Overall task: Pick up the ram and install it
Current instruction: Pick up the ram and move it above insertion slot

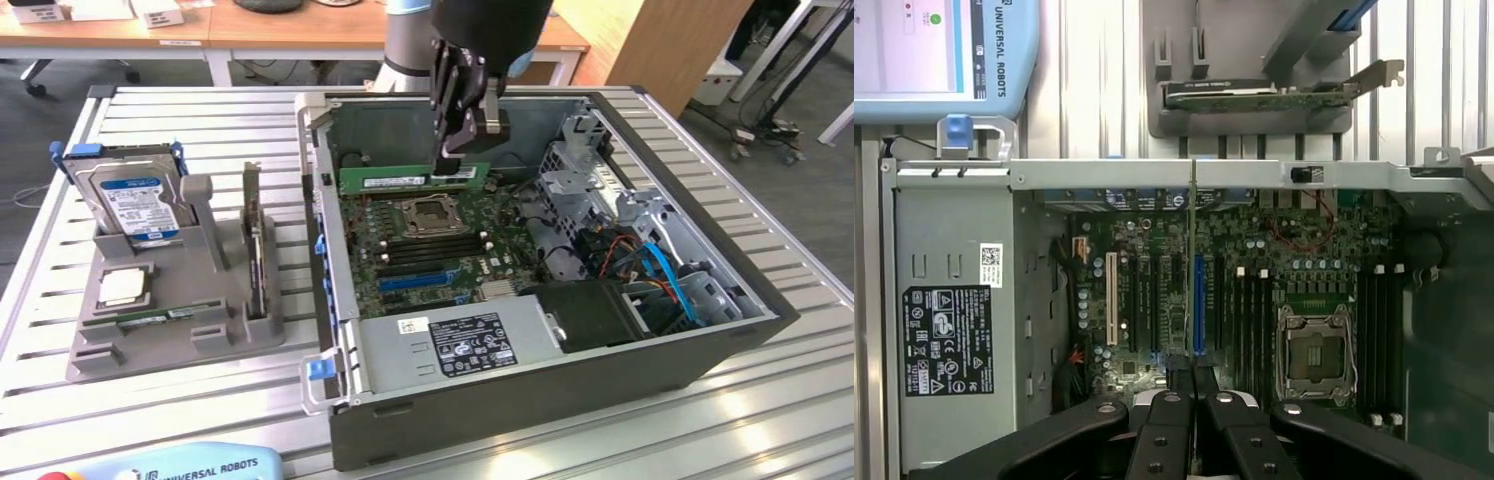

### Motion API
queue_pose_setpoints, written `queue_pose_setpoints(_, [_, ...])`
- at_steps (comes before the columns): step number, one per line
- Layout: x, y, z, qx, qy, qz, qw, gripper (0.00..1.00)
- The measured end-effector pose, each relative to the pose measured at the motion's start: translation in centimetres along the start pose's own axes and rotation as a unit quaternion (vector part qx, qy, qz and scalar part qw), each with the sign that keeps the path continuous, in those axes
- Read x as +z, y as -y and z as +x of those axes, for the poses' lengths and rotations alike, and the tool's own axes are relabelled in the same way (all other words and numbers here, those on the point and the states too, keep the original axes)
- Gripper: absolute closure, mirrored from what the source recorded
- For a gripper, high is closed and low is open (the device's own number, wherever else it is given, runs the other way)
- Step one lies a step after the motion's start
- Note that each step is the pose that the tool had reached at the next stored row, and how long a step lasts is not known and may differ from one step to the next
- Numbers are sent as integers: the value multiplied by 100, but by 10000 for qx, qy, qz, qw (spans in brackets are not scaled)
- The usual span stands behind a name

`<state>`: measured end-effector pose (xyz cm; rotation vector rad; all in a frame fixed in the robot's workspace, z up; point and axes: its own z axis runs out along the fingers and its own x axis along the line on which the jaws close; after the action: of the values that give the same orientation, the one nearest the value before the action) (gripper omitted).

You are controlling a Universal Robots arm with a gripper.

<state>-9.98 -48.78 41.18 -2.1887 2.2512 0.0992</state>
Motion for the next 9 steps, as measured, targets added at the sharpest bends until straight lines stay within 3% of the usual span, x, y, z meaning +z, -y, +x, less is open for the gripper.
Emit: queue_pose_setpoints(9, [-3,87,-3,5,17,0,10000,88])
